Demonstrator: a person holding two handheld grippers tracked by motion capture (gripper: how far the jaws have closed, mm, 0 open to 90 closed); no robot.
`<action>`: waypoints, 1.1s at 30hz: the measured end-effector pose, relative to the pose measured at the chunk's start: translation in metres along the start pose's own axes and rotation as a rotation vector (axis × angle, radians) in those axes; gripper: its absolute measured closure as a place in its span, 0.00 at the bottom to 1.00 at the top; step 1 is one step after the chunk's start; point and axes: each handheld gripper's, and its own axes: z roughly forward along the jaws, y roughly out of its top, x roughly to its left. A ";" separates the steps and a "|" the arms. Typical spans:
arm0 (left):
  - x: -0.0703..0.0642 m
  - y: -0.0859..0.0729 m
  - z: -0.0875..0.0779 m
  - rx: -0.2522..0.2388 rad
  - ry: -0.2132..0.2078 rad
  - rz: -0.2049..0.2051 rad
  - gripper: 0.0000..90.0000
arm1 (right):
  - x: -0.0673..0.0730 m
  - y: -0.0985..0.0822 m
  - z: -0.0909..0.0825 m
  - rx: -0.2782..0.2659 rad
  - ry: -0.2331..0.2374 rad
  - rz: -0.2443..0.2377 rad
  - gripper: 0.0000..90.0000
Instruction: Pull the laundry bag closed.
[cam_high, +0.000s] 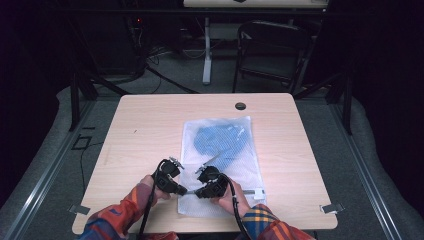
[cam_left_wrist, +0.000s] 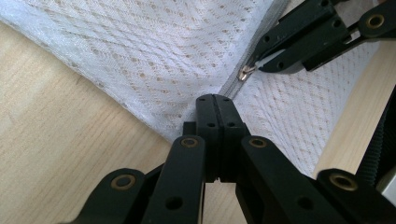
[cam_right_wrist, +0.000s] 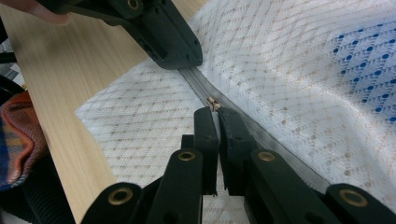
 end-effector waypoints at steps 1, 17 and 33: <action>0.000 0.000 0.000 0.002 -0.001 0.003 1.00 | 0.000 0.000 -0.001 0.002 -0.001 -0.002 0.97; 0.000 0.000 0.000 -0.004 -0.002 -0.006 1.00 | -0.007 -0.010 -0.012 0.017 -0.025 0.002 0.97; 0.001 0.000 0.000 -0.003 -0.007 -0.004 1.00 | -0.011 -0.017 -0.019 0.023 -0.037 0.006 0.97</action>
